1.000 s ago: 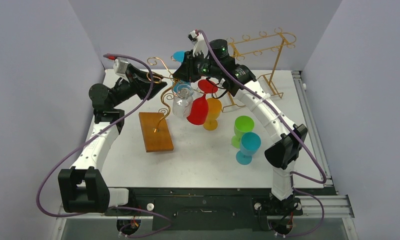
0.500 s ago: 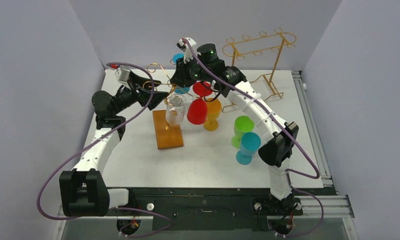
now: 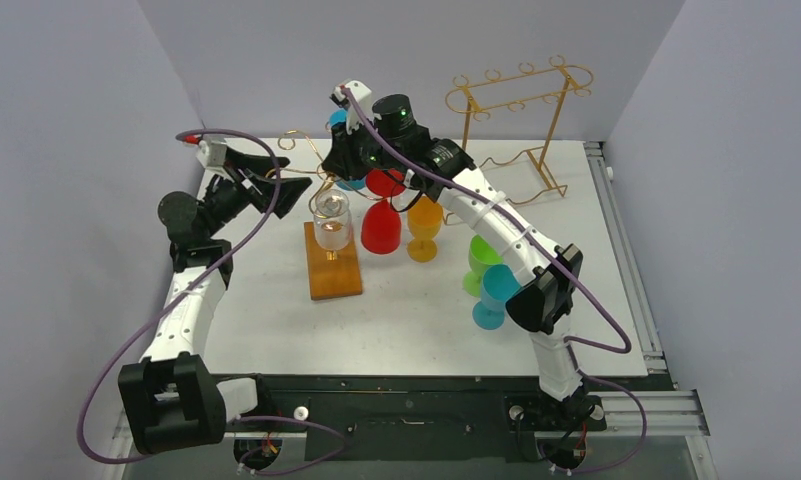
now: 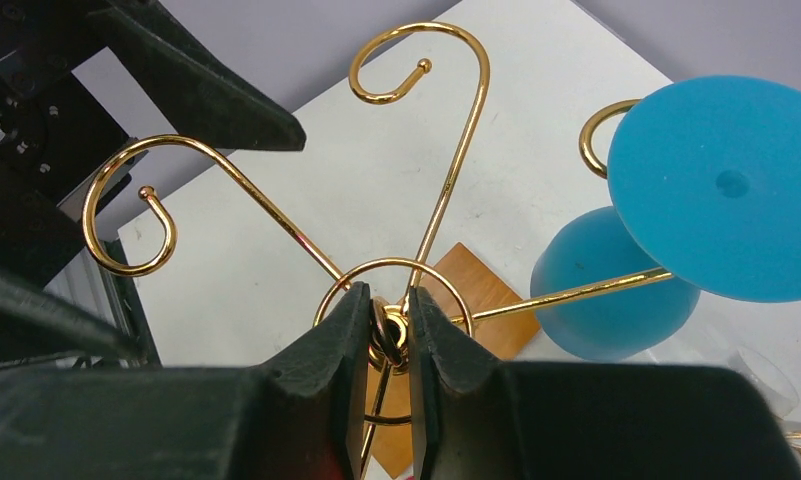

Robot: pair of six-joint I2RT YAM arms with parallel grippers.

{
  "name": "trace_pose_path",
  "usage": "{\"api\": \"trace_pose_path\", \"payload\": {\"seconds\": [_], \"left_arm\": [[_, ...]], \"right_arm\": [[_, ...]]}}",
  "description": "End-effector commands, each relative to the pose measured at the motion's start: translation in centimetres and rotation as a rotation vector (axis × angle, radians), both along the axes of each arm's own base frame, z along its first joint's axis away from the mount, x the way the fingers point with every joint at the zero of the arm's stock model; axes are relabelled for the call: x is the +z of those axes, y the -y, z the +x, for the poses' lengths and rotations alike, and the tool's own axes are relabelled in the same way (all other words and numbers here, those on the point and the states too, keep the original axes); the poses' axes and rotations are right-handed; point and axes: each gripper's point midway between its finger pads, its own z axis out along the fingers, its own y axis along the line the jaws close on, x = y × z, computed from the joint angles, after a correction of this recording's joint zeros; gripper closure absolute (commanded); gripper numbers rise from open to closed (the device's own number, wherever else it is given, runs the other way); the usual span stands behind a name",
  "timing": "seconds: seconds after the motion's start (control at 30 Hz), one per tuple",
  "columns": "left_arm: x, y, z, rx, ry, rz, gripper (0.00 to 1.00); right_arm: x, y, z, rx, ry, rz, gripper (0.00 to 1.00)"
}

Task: Place the wine glass upside down on the wine glass rack
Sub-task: Adjust the wine rack at the center of the board.

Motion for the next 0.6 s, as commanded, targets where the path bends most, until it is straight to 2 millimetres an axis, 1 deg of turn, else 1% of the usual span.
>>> {"api": "trace_pose_path", "payload": {"seconds": [0.0, 0.1, 0.23, 0.3, 0.37, 0.5, 0.57], "left_arm": [[-0.3, -3.1, 0.3, 0.115, -0.046, -0.046, 0.04], [-0.4, -4.5, 0.6, 0.158, -0.063, -0.059, 0.04], [0.9, -5.3, 1.5, 0.204, -0.035, -0.064, 0.02], [1.2, -5.6, 1.9, 0.223, -0.034, -0.066, 0.00], [1.2, -5.8, 2.2, 0.235, -0.027, -0.057, 0.06], [1.0, -6.3, 3.0, 0.269, -0.021, -0.037, 0.08], [0.8, -6.6, 3.5, 0.286, -0.022, -0.032, 0.11]], "right_arm": [[8.6, -1.0, 0.3, -0.016, 0.219, 0.188, 1.00], [8.3, -1.4, 0.1, -0.014, 0.227, 0.186, 1.00], [8.2, -2.2, -0.3, -0.001, 0.233, 0.206, 1.00], [8.3, -2.6, -0.5, 0.004, 0.238, 0.215, 0.95], [8.4, -3.0, -0.6, 0.009, 0.241, 0.224, 0.92], [8.0, -3.5, -0.9, 0.025, 0.236, 0.233, 0.88], [8.1, -3.6, -0.8, 0.028, 0.234, 0.241, 0.85]]}}
